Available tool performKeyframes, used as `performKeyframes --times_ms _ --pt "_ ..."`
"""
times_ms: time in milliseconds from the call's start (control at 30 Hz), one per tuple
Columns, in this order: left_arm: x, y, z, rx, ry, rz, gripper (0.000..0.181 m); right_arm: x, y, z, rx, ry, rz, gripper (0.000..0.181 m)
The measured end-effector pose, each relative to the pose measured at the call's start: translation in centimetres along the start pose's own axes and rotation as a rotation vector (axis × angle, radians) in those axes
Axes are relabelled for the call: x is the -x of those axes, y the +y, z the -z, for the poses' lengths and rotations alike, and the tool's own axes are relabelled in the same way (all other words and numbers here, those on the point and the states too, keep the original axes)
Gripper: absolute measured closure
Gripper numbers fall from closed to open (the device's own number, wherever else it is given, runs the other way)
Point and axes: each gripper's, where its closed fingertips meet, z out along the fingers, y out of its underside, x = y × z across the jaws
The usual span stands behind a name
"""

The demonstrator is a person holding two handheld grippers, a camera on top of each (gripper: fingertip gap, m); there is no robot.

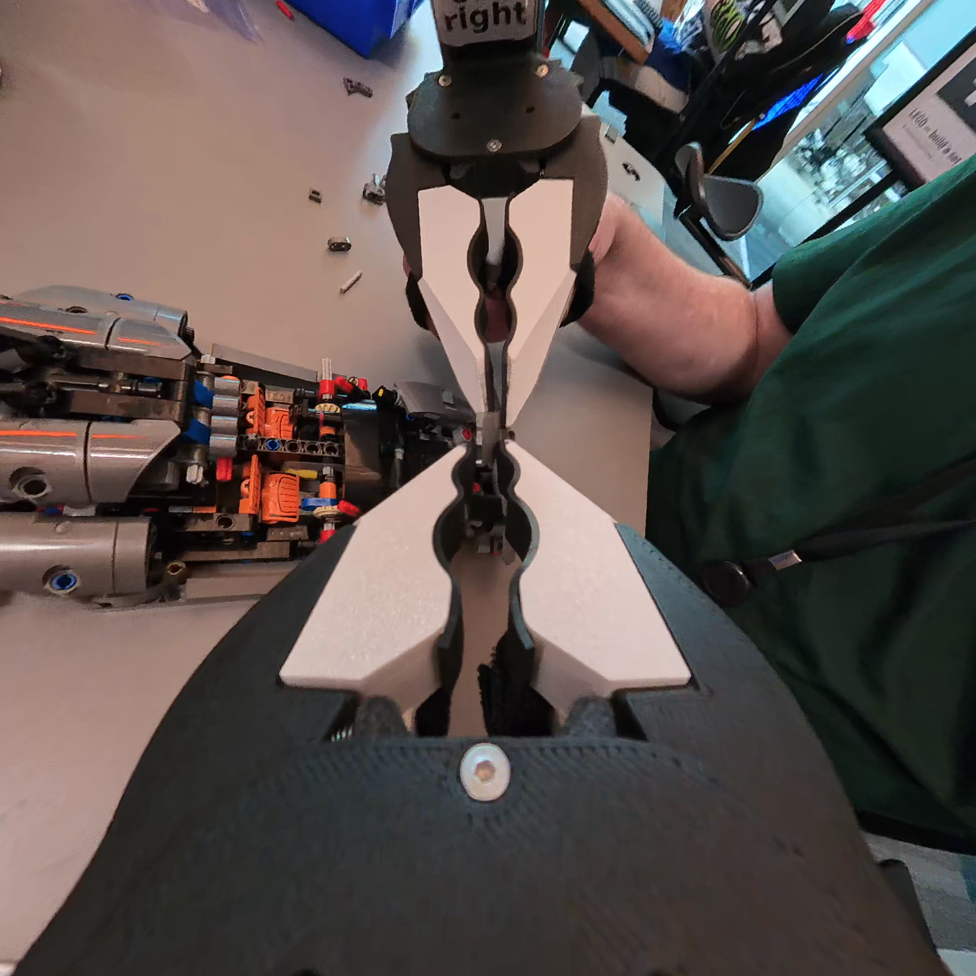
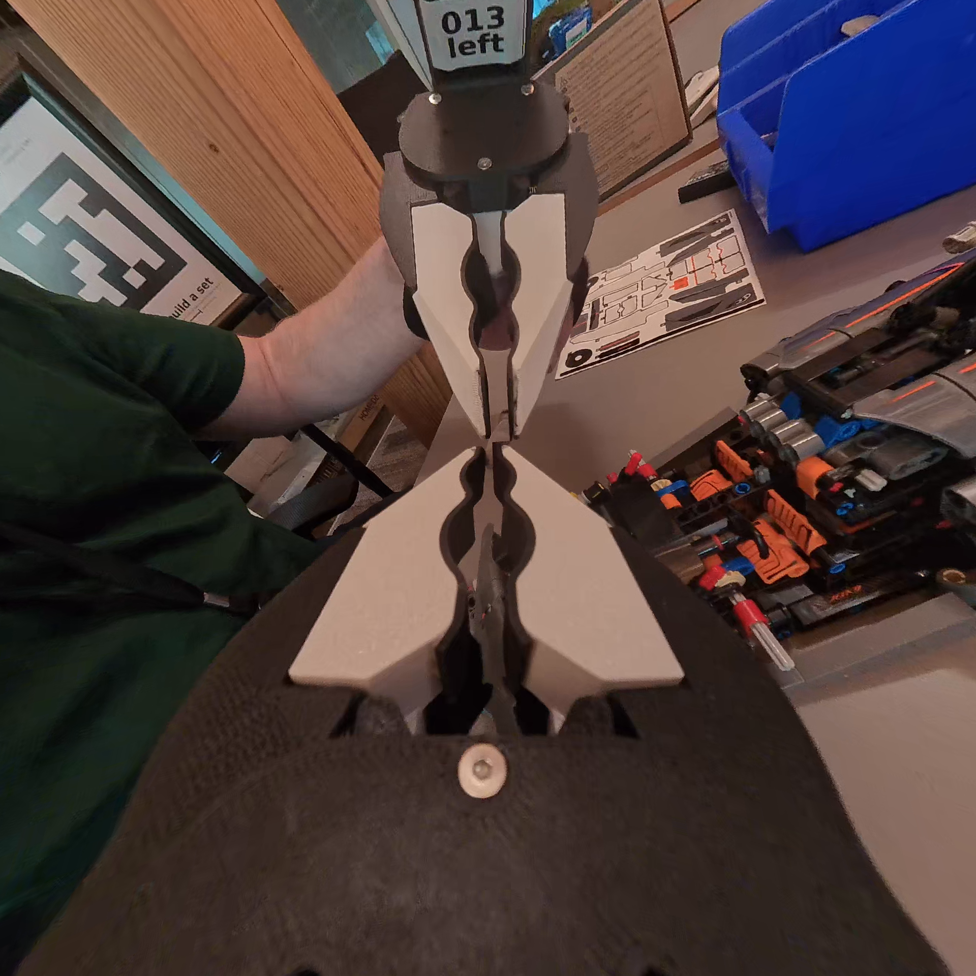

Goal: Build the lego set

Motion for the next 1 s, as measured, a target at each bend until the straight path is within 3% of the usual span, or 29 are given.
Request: performKeyframes --times_ms 200,267,333,500,600,1000 --pt "-0.1 -0.1 0.1 -0.076 0.046 0.031 0.178 -0.1 0.1 -0.1 -0.012 -0.007 -0.032 0.18" --pt "0.0 0.2 0.2 -0.07 0.065 0.056 0.178 -0.5 0.5 -0.4 0.012 0.012 -0.043 0.168" --pt "0.5 1.1 0.2 -0.013 0.061 0.095 0.178 -1.2 0.6 -0.2 0.024 0.071 -0.018 0.163" --pt "0.8 3.0 -0.4 0.139 0.107 0.212 0.178 -1.9 1.1 0.4 0.085 0.153 0.076 0.18" --pt "1.0 3.9 -1.2 0.251 0.096 0.224 0.178 -2.0 1.8 0.0 0.138 0.187 0.132 0.181" --pt "2.1 3.8 -1.0 0.417 0.156 0.245 0.178 -2.2 3.3 -1.3 0.251 0.229 0.213 0.181"
